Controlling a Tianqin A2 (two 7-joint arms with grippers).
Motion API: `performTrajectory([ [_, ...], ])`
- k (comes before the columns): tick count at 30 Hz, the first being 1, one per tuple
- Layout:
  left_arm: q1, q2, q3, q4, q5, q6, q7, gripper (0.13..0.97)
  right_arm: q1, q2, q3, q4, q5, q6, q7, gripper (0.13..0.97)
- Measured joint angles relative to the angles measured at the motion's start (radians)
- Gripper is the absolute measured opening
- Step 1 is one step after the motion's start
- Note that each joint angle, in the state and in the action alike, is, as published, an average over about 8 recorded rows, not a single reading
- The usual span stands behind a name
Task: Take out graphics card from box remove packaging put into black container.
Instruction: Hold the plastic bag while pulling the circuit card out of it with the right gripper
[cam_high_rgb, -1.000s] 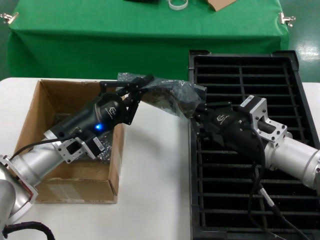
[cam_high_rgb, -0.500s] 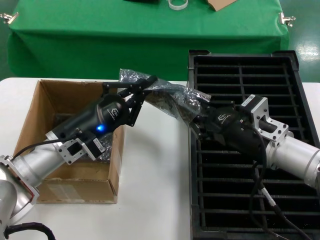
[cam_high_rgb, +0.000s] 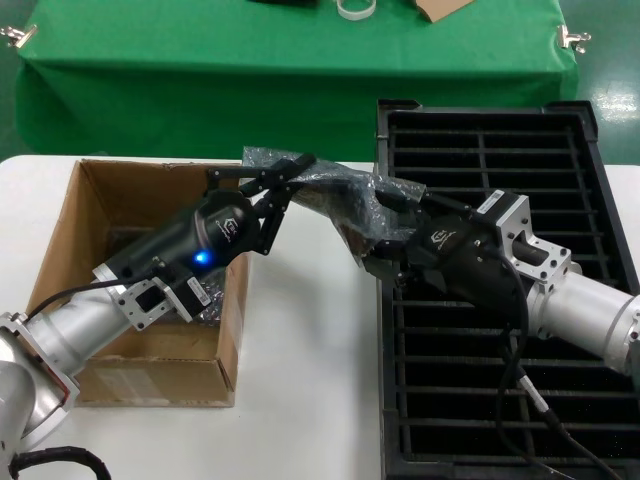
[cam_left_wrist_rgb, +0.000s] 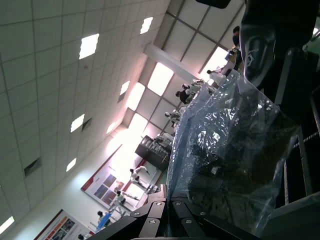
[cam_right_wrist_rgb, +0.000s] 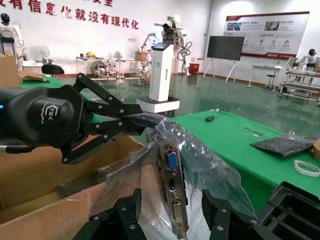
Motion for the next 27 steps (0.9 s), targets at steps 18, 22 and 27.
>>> performTrajectory([
  [18,0.017,-0.003,0.024,-0.012,0.02,0.034,-0.022,0.139,-0.007,0.0,-0.001,0.004,-0.005,0.006,0.0,0.353],
  [22,0.016,-0.004,0.025,-0.007,0.021,0.028,-0.008,0.139,-0.009,0.002,-0.002,0.009,-0.008,0.008,0.004,0.317],
  [27,0.011,-0.008,0.023,0.002,0.02,0.01,0.017,0.139,-0.01,0.004,-0.003,0.015,-0.013,0.01,0.011,0.289],
])
